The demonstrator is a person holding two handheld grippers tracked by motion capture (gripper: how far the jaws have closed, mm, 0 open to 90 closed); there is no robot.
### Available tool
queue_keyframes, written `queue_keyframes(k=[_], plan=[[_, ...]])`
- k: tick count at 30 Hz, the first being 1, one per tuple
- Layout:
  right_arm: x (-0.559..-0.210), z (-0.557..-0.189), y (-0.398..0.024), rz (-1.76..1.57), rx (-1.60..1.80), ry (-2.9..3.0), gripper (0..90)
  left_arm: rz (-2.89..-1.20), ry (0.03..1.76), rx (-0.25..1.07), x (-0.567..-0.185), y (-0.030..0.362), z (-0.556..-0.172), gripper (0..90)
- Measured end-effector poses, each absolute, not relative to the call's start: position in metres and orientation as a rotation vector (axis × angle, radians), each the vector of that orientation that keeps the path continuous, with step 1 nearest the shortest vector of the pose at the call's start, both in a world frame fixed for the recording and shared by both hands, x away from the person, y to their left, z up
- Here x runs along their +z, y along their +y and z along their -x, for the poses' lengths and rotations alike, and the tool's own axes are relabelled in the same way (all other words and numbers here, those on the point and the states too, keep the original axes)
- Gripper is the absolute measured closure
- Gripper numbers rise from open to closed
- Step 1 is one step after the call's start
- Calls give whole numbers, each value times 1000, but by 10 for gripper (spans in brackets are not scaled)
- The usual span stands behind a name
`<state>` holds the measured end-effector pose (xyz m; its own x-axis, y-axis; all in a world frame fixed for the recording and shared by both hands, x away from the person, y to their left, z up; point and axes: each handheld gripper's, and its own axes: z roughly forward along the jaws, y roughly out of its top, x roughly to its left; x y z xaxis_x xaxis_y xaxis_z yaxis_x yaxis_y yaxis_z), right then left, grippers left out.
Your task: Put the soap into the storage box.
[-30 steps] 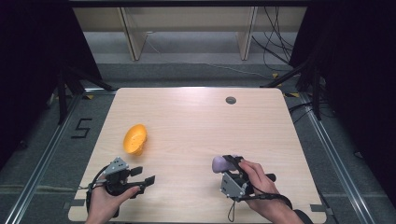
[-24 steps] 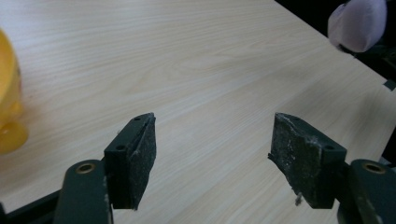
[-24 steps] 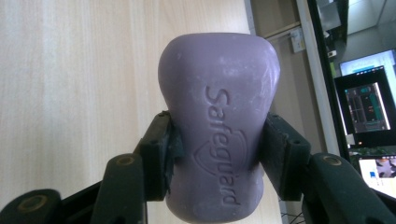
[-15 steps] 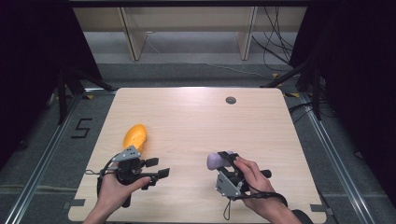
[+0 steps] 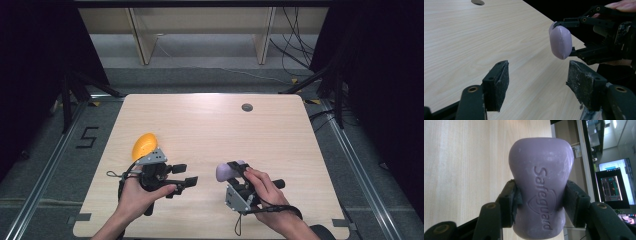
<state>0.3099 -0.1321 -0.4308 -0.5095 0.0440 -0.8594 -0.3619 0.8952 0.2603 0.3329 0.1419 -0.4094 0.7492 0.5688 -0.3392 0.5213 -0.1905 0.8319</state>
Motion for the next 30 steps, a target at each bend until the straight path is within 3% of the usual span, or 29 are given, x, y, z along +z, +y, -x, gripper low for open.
queue_keyframes(k=[30], plan=[[-430, -309, -122, 209, 476, 2005, 506, -1811, 838, -40, -407, 93, -345, 405]])
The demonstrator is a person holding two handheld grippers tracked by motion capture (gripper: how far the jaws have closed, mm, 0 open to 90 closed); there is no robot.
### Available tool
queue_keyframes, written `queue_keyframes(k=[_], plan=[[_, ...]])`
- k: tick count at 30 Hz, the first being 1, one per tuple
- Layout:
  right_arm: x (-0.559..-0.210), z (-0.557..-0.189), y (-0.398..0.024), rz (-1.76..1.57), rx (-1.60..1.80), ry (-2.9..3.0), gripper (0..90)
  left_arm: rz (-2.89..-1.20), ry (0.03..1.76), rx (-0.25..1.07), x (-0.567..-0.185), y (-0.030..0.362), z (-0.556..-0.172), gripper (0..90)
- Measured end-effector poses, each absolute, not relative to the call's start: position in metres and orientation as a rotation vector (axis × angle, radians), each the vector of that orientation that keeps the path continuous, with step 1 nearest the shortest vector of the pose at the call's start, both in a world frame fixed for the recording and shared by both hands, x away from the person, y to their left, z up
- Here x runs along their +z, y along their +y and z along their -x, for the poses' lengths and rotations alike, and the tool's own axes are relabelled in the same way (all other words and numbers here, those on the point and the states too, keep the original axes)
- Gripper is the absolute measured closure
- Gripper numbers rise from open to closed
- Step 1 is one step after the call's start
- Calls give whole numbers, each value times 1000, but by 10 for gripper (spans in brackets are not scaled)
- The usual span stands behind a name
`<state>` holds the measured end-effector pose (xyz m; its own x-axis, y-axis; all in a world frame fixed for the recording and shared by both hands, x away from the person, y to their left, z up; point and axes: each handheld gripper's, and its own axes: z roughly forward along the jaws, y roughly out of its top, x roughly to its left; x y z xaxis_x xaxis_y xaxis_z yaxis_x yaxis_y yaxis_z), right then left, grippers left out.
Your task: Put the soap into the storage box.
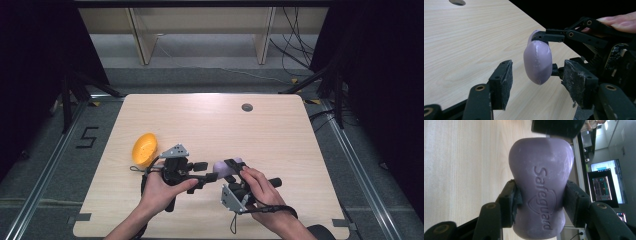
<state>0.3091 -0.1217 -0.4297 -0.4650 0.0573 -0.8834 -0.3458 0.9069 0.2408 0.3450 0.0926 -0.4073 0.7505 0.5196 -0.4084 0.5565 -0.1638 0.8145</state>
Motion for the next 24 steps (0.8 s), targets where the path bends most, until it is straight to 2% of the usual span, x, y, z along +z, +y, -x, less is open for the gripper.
queue_keyframes(k=[24], plan=[[-429, -308, -118, 204, 487, 2003, 506, -1805, 852, -54, -420, 63, -355, 479]])
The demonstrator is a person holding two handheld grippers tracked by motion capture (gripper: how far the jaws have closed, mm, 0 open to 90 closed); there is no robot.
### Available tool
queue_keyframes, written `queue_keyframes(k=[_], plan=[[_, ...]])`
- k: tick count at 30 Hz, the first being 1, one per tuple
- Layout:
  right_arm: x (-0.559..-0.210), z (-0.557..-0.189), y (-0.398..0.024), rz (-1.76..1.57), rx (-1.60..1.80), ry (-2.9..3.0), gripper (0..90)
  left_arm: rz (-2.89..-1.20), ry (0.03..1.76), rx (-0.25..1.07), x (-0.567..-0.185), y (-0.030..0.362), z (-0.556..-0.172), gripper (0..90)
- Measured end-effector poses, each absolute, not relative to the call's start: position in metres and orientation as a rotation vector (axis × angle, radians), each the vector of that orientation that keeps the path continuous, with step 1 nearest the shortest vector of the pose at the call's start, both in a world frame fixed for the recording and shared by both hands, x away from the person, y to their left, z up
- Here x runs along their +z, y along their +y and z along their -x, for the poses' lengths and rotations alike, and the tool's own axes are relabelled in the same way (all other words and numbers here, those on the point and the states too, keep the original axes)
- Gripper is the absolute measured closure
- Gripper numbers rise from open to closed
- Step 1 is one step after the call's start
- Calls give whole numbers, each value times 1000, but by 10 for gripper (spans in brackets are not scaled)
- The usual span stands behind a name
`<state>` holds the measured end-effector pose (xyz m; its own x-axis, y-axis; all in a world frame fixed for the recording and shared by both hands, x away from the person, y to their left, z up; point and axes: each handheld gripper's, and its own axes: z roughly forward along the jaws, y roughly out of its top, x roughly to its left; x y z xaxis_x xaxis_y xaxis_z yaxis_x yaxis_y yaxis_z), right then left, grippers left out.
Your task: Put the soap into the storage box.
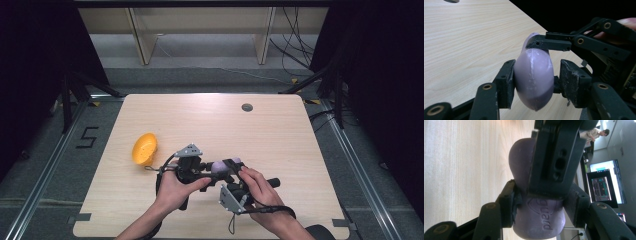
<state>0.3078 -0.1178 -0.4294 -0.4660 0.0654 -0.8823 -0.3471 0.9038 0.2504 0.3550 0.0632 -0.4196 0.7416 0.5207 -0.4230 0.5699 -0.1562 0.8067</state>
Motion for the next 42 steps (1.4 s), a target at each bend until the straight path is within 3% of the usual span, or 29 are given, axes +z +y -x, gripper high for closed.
queue_keyframes(k=[14, 23, 28, 42], plan=[[-427, -309, -119, 235, 507, 1980, 505, -1787, 871, -90, -425, 60, -359, 573], [-427, -309, -118, 198, 527, 1985, 497, -1789, 853, -48, -424, 61, -357, 582], [-429, -308, -120, 111, 580, 1988, 354, -1793, 850, -14, -423, 61, -357, 583], [-423, -311, -128, 192, 518, 1948, 316, -1775, 871, 92, -419, 67, -356, 584]])
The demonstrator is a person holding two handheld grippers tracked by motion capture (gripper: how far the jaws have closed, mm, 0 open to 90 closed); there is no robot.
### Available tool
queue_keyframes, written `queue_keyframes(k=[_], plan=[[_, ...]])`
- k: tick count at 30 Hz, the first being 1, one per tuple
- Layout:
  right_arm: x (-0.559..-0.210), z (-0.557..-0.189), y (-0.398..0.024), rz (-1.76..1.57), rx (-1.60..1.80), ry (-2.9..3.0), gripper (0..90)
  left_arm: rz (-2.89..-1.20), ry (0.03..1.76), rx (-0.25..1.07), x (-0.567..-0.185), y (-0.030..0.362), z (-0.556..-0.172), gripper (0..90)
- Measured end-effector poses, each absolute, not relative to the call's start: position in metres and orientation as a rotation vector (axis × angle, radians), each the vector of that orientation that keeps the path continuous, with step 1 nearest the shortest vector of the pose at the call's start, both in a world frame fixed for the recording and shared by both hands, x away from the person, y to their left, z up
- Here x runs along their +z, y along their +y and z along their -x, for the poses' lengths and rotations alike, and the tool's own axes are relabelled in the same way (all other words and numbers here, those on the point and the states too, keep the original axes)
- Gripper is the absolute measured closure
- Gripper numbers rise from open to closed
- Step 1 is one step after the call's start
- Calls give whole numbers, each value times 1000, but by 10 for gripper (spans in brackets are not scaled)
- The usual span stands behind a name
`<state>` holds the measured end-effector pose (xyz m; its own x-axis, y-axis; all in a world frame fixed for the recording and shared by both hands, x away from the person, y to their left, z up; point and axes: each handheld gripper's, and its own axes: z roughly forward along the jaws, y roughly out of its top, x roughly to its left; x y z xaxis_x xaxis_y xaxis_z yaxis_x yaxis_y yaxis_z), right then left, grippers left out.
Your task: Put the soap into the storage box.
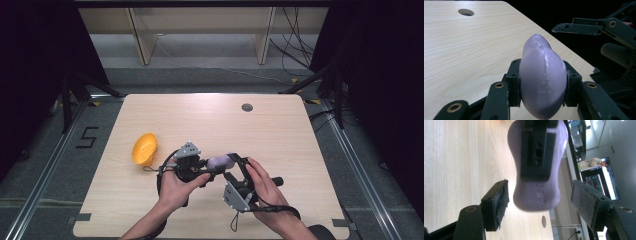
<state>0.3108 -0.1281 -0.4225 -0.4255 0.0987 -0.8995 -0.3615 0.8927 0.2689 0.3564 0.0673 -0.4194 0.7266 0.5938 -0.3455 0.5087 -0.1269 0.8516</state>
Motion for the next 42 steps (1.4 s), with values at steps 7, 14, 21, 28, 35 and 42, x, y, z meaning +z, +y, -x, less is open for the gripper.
queue_keyframes(k=[7, 14, 21, 28, 35, 42], plan=[[-423, -310, -136, 189, 509, 1941, 317, -1767, 898, 154, -418, 71, -353, 584], [-423, -308, -146, 136, 515, 1956, 319, -1762, 899, 203, -419, 76, -351, 584], [-430, -301, -154, -35, 562, 1995, 320, -1755, 913, 237, -420, 82, -347, 584], [-430, -303, -162, 7, 561, 1976, 332, -1752, 928, 276, -419, 84, -346, 584], [-429, -302, -168, -2, 556, 1981, 347, -1747, 944, 310, -417, 86, -346, 584], [-431, -300, -175, -65, 582, 1987, 360, -1738, 964, 346, -414, 86, -349, 584]])
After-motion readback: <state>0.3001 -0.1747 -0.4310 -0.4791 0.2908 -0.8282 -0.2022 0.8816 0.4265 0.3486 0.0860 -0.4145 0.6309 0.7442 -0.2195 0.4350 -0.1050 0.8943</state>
